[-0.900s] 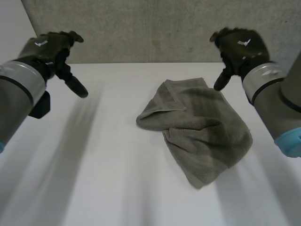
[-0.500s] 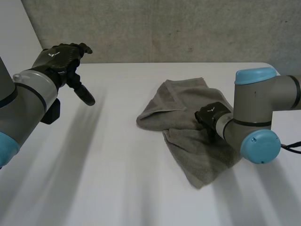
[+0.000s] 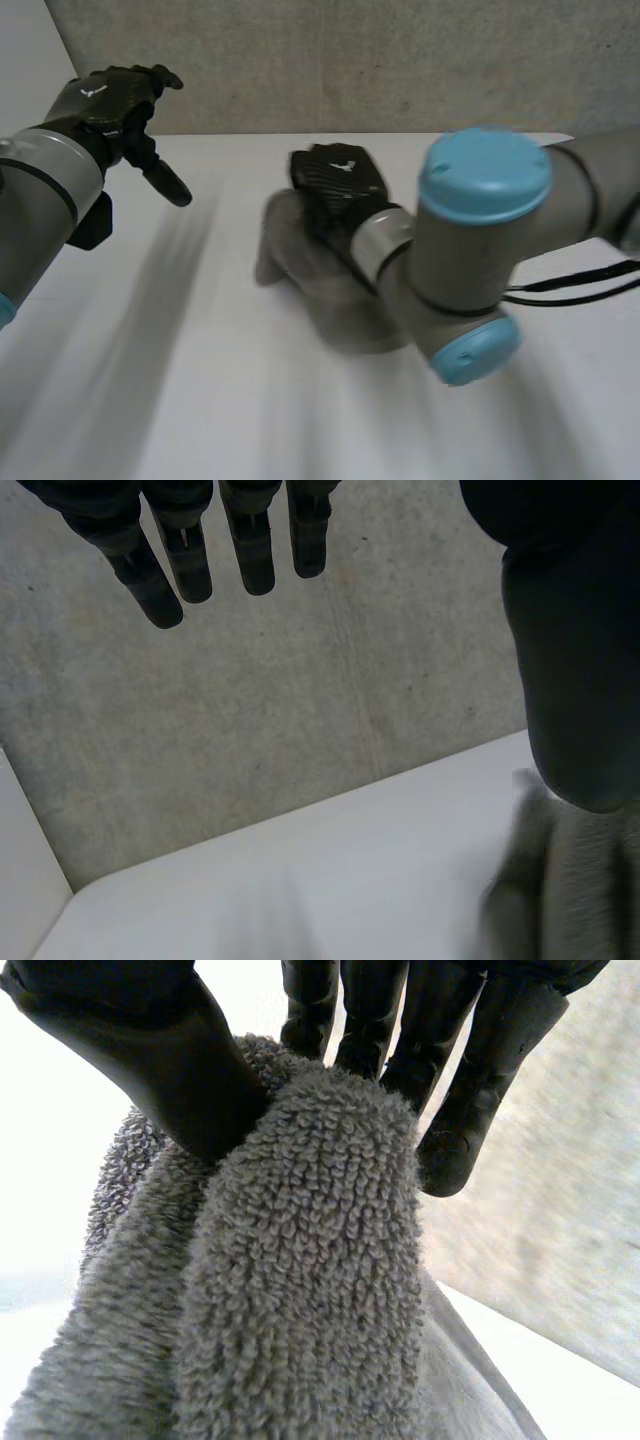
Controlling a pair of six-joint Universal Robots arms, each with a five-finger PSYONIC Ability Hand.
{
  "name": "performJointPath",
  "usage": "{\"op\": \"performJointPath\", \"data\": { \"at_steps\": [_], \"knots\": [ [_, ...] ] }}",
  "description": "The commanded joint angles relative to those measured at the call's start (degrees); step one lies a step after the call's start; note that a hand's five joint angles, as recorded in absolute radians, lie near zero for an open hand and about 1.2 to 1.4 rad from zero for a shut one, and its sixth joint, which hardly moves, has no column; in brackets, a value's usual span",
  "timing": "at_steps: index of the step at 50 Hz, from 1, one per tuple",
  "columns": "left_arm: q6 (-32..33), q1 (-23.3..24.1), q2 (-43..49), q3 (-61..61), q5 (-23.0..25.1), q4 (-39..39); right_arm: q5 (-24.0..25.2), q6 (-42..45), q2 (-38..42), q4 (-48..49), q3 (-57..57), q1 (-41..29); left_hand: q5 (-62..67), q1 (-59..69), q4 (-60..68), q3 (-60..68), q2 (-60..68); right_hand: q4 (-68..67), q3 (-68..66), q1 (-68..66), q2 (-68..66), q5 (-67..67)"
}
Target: Fold the towel.
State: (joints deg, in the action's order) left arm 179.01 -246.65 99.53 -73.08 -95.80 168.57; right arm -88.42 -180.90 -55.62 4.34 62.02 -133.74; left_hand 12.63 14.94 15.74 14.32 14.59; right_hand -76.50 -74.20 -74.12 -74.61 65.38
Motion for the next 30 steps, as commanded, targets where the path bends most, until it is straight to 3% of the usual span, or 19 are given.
{"op": "performJointPath", "data": {
  "at_steps": [1, 4, 5, 6, 7, 8, 14, 20, 24, 30],
  "knots": [
    [0.03, -0.15, -1.27, 0.05, 0.0, 0.01, -3.24, -2.35, 7.35, 2.06, -9.0, -6.44, -12.24, -4.56, -5.36, -3.94, -4.21, -3.5, -5.8, -5.88, -5.39, 4.62],
    [0.03, -0.15, -1.44, 0.05, 0.0, 0.01, -3.95, -1.92, 11.22, 1.73, -13.66, -6.53, -12.24, -4.56, -5.36, -3.94, -4.21, -3.5, -5.8, -5.88, -5.39, 4.62],
    [0.03, -0.15, -1.53, -0.04, 0.0, -0.08, -3.61, -1.83, 12.37, -0.19, -14.9, -6.71, -12.24, -4.56, -5.36, -3.94, -4.21, 27.75, 25.44, 25.37, 25.86, -26.63],
    [0.03, -0.06, -1.53, -0.13, 0.0, -0.08, -3.6, -1.83, 12.38, -0.21, -14.91, -6.71, -12.24, -4.56, -5.36, -3.94, -4.21, 28.06, 25.76, 25.69, 26.18, -26.94],
    [0.03, -0.06, -1.53, -0.13, 0.0, -0.08, -2.91, -1.74, 12.99, -3.26, -15.87, -6.62, -12.24, -4.56, -5.36, -3.94, -4.21, 63.03, 60.73, 60.66, 61.15, -61.92],
    [0.03, -0.06, -1.71, -0.22, 0.0, -0.08, -2.03, -1.39, 13.34, -6.42, -16.57, -6.54, -12.24, -4.56, -5.36, -3.94, -4.21, 66.5, 64.2, 64.12, 64.61, -65.38],
    [0.12, -0.06, -1.97, -0.74, -0.09, -0.08, -1.67, 0.72, 11.68, -13.05, -17.2, -4.78, -12.24, -4.56, -5.36, -3.94, -4.21, 66.5, 64.2, 64.12, 64.61, -65.38],
    [0.03, 0.38, -2.23, -2.41, -0.44, -0.78, -1.67, 7.2, 4.75, -17.61, -12.82, 3.2, -12.24, -4.56, -5.36, -3.94, -4.21, 66.5, 64.2, 64.12, 64.61, -65.38],
    [0.03, 1.08, -4.68, -8.98, -0.09, -1.75, -1.67, 15.89, 1.66, -18.32, -7.46, 9.09, -12.24, -4.56, -5.36, -3.94, -4.21, 66.5, 64.2, 64.12, 64.61, -65.38],
    [0.12, 3.89, -9.43, -21.63, 0.0, -1.84, -1.85, 23.48, 0.16, -18.32, -1.02, 11.83, -9.56, -1.88, -2.68, -1.26, -1.53, 66.5, 64.2, 64.12, 64.61, -65.38]
  ]
}}
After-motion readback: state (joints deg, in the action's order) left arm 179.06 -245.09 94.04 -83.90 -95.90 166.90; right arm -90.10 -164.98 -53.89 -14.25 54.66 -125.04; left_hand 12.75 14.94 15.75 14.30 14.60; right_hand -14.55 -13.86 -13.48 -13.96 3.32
